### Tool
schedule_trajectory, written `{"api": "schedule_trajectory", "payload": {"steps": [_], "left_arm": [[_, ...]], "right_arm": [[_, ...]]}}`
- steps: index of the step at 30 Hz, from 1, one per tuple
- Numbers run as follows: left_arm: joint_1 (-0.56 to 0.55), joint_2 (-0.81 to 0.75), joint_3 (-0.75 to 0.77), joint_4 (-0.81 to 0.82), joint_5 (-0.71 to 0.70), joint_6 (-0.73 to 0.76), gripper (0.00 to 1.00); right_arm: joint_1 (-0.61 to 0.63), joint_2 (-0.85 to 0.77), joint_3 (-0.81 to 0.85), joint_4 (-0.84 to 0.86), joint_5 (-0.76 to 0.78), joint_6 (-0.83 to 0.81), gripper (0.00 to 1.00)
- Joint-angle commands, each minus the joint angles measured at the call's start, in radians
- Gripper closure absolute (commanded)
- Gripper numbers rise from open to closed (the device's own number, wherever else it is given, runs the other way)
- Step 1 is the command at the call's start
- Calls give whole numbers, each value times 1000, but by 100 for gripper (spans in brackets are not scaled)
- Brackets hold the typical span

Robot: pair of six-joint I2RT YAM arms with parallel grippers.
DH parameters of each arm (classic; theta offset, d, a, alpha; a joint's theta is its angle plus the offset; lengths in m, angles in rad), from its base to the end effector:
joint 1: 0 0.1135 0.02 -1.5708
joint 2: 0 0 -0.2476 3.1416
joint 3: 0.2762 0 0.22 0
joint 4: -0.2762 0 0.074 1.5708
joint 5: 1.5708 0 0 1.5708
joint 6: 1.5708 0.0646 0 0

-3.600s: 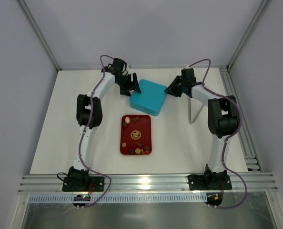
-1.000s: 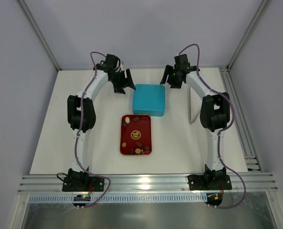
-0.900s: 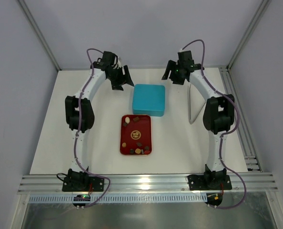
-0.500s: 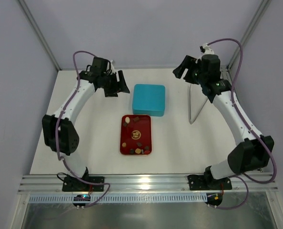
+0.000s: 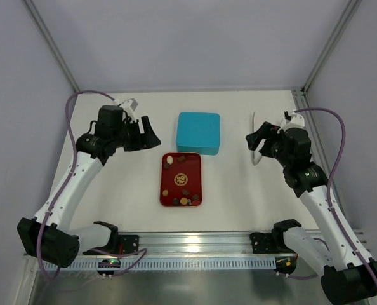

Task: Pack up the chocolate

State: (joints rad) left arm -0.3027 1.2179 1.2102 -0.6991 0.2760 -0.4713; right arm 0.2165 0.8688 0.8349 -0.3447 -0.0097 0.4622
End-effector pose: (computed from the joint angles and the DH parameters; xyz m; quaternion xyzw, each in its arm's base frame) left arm 0.2335 -0.0914 0.3158 -0.0183 0.9012 -0.2722 0.3369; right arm 0.1976 0.0441 0.3041 0.0987 0.8216 0.1907 0.5281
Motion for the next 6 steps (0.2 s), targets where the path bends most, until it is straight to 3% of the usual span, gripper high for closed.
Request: {"api": "schedule_trajectory", "payload": {"steps": [1, 6], "left_arm": [[-1, -38, -8, 61, -18, 17, 25], [-3, -40, 6, 56, -17, 22, 25]], "right_arm": [[4, -36, -3, 15, 47, -19, 20], [6, -39, 0, 32, 65, -17, 20]]}}
